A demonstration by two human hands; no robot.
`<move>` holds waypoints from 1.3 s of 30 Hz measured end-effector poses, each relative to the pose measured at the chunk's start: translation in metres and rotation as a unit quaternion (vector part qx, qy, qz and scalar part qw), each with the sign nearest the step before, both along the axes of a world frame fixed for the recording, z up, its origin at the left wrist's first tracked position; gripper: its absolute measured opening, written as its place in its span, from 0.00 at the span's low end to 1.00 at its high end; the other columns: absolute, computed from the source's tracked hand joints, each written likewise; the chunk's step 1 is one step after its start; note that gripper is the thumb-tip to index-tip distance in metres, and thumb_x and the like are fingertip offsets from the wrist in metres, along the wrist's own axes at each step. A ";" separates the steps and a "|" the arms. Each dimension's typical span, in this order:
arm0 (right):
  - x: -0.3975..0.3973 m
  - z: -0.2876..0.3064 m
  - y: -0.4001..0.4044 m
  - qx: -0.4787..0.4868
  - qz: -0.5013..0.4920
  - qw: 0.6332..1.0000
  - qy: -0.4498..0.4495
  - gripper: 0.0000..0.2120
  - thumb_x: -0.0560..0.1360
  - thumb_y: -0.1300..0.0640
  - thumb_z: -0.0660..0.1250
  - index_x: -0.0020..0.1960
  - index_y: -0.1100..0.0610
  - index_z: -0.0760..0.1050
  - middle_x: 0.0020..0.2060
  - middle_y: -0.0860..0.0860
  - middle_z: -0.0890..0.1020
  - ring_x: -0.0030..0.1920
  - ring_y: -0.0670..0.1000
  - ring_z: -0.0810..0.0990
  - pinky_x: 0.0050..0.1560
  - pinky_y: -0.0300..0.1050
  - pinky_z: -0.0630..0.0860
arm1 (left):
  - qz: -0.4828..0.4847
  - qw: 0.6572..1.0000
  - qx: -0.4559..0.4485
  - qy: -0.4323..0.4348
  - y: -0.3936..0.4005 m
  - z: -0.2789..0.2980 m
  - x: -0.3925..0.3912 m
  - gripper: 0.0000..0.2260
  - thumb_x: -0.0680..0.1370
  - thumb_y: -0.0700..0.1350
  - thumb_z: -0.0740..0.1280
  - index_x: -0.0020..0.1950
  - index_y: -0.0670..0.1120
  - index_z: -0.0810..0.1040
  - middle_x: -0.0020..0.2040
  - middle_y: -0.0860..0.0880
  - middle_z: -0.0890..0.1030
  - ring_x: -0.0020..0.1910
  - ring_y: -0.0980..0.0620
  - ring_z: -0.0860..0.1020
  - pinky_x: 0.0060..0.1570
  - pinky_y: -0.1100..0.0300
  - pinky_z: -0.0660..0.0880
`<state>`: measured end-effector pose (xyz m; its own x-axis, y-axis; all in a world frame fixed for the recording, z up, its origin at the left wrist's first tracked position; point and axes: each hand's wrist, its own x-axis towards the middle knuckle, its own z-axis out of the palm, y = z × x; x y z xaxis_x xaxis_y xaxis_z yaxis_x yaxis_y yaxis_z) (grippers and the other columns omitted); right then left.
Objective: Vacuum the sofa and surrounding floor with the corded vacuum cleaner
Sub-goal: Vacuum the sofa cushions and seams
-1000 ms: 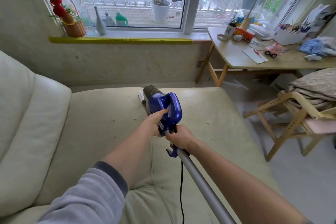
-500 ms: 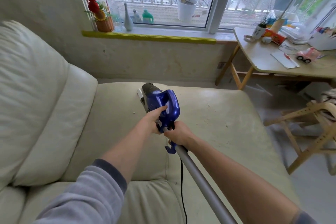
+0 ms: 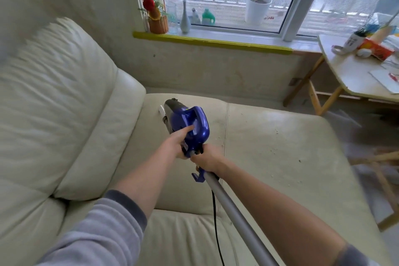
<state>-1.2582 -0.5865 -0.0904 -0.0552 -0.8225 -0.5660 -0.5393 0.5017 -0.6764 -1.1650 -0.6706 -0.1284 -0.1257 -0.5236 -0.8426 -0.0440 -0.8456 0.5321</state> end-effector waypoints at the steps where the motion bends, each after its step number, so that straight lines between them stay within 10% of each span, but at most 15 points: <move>1: 0.008 0.001 -0.003 0.001 0.010 1.000 0.000 0.10 0.77 0.62 0.61 0.38 0.55 0.69 0.32 0.53 0.75 0.37 0.53 0.76 0.43 0.48 0.79 | 0.010 1.000 0.002 -0.002 -0.002 -0.001 0.010 0.26 0.73 0.54 0.72 0.65 0.44 0.68 0.48 0.43 0.76 0.47 0.42 0.75 0.38 0.52 0.74; 18: 0.052 -0.009 -0.009 0.009 0.075 0.997 0.018 0.08 0.75 0.60 0.61 0.37 0.54 0.71 0.34 0.55 0.79 0.40 0.57 0.82 0.49 0.57 0.81 | 0.108 0.994 0.013 0.009 0.001 -0.023 0.054 0.28 0.72 0.59 0.72 0.63 0.44 0.72 0.50 0.43 0.78 0.47 0.45 0.78 0.47 0.52 0.78; 22: 0.037 -0.001 -0.001 0.009 0.050 0.998 0.020 0.08 0.74 0.60 0.62 0.37 0.54 0.70 0.35 0.55 0.79 0.43 0.58 0.83 0.50 0.55 0.81 | 0.095 0.995 0.012 0.012 0.003 -0.016 0.036 0.26 0.72 0.58 0.71 0.63 0.44 0.72 0.53 0.43 0.79 0.45 0.45 0.78 0.35 0.53 0.76; 39: -0.092 0.022 0.086 0.064 -0.153 0.983 -0.077 0.11 0.71 0.56 0.72 0.48 0.62 0.78 0.38 0.57 0.81 0.39 0.56 0.82 0.47 0.54 0.82 | 0.026 0.998 -0.031 0.038 0.050 -0.019 -0.104 0.31 0.66 0.61 0.73 0.63 0.46 0.73 0.52 0.44 0.83 0.48 0.43 0.82 0.51 0.48 0.78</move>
